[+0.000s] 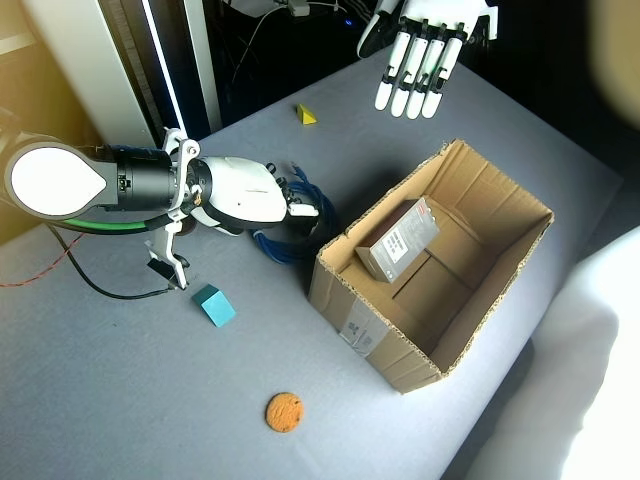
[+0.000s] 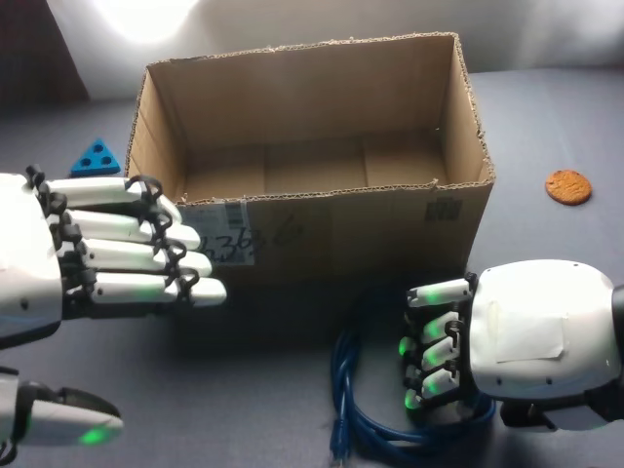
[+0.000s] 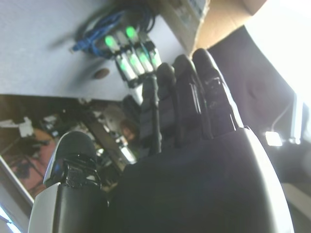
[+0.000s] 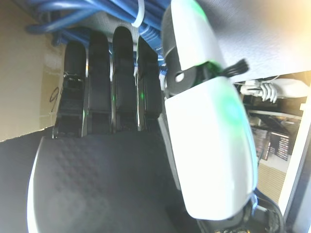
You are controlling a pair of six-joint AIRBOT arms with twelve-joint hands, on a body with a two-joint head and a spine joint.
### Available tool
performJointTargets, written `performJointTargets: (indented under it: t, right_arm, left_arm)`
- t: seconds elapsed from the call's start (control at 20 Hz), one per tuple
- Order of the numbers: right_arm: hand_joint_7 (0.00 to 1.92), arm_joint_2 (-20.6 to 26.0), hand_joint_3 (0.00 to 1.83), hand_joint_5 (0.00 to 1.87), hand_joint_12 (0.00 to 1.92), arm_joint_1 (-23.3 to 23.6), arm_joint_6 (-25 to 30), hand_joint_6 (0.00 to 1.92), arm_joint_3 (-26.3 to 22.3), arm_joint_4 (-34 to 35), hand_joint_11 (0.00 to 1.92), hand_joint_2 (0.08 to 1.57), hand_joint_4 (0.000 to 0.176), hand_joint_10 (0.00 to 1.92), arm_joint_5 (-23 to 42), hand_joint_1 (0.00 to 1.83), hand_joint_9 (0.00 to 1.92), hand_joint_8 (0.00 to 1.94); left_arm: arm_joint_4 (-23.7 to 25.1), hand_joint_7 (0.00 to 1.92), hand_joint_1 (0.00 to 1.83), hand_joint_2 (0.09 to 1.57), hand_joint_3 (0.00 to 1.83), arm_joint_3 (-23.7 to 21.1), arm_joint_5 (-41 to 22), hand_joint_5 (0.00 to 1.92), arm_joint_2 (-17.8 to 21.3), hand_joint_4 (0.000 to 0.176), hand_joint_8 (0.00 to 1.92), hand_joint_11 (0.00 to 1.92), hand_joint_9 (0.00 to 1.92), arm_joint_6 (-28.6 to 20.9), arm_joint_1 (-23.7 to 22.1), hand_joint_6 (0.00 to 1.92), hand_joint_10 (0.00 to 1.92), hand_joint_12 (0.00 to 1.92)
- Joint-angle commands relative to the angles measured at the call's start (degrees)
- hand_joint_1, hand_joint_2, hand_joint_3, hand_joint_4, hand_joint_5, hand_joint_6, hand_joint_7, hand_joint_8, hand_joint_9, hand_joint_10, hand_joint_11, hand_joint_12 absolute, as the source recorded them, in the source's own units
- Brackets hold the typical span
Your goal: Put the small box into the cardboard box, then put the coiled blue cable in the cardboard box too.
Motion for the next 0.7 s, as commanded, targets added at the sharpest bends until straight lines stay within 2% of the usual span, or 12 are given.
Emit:
performJointTargets:
  t: [0.0,0.05,0.15,0.3,0.6,0.65]
  right_arm:
    - [0.68,0.2,0.00,0.69,1.24,-0.2,-0.7,0.02,-0.1,1.7,0.00,1.08,0.000,0.03,4.4,1.21,0.53,0.02]
    - [0.72,-0.1,0.00,0.75,1.25,-0.8,-1.8,0.04,-0.1,2.4,0.01,1.08,0.000,0.03,4.4,1.20,0.55,0.03]
    - [0.70,-0.4,0.00,0.73,1.25,-1.3,-2.7,0.03,-0.1,2.7,0.00,1.09,0.000,0.02,4.4,1.20,0.53,0.01]
    - [0.71,-0.5,0.00,0.72,1.25,-1.6,-2.8,0.02,-0.1,2.7,0.00,1.07,0.000,0.02,4.4,1.21,0.54,0.02]
    - [0.74,-0.5,0.00,0.77,1.22,-1.6,-3.1,0.03,0.0,2.7,0.03,1.06,0.000,0.02,4.4,1.21,0.56,0.01]
    - [0.73,-0.4,0.00,0.77,1.22,-1.6,-3.1,0.02,0.0,2.7,0.03,1.06,0.000,0.02,4.4,1.22,0.56,0.01]
  left_arm:
    - [-3.8,0.35,0.02,1.32,0.00,-0.2,-6.2,0.31,0.7,0.000,0.01,0.00,0.30,0.6,-0.1,0.01,0.01,0.76]
    - [-4.3,0.31,0.00,1.33,0.00,-0.5,-6.3,0.27,0.6,0.000,0.00,0.00,0.26,0.6,0.7,0.00,0.00,0.67]
    - [-4.7,0.33,0.04,1.33,0.00,-1.1,-4.5,0.30,0.6,0.000,0.01,0.00,0.28,0.0,0.9,0.01,0.01,0.69]
    - [-4.9,0.33,0.00,1.33,0.00,-1.4,-2.1,0.29,0.2,0.000,0.00,0.00,0.28,-1.2,0.9,0.00,0.00,0.67]
    - [-7.4,0.29,0.04,1.34,0.00,-1.4,-2.3,0.26,-0.5,0.000,0.01,0.00,0.25,-1.5,3.9,0.01,0.01,0.59]
    - [-7.7,0.33,0.06,1.33,0.00,-1.4,-2.4,0.29,-0.5,0.000,0.01,0.00,0.29,-1.5,4.3,0.01,0.01,0.69]
